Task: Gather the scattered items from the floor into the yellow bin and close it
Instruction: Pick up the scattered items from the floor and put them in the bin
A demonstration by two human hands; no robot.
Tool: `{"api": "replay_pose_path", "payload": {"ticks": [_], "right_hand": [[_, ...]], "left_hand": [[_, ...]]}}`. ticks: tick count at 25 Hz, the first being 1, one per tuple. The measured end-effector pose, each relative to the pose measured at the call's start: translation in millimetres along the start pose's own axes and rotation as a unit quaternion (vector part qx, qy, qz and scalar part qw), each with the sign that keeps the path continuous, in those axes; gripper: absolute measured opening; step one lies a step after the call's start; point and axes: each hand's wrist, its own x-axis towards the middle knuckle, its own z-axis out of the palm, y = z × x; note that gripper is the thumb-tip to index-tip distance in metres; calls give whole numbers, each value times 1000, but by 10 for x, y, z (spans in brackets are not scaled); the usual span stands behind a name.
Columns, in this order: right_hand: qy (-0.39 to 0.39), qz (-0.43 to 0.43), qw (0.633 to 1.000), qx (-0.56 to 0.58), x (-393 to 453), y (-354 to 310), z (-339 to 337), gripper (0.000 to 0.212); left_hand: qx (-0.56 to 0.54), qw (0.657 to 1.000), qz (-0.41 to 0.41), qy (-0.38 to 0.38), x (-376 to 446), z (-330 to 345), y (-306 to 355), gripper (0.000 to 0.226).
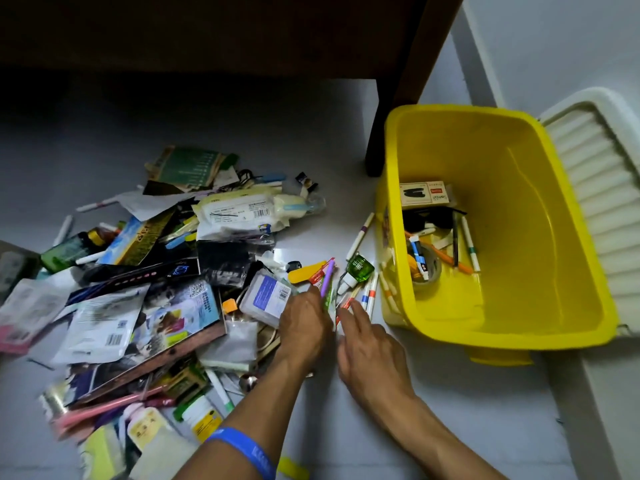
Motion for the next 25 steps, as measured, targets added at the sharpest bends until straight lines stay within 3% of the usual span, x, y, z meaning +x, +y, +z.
{"api": "replay_pose_path", "payload": {"ticks": [2, 4, 9, 15, 19, 22, 25], "right_hand": [[-82, 112, 989, -44, 218, 81, 273, 54], [-136, 169, 974, -58, 359, 169, 451, 51], [-106, 152, 982, -48, 198, 212, 580, 26], [-108, 218, 968, 67, -76, 259, 587, 41], [-110, 263, 947, 146, -180, 225, 494, 38], [-73, 180, 925, 327, -223, -20, 312, 38], [-116, 58, 908, 398, -280, -201, 200, 38]], "left_hand": [[-58, 998, 3, 29, -67, -22, -21, 16], [-95, 994, 26, 40, -122, -46, -97, 14], [-158, 987, -17, 7, -287, 58, -273, 9], [-113, 993, -37, -2, -542, 181, -254, 11], [-249, 962, -109, -33, -599, 152, -240, 7], [-432, 881, -157, -111, -554, 102, -147, 26], [-441, 869, -225, -13, -528, 71, -224, 26]]}}
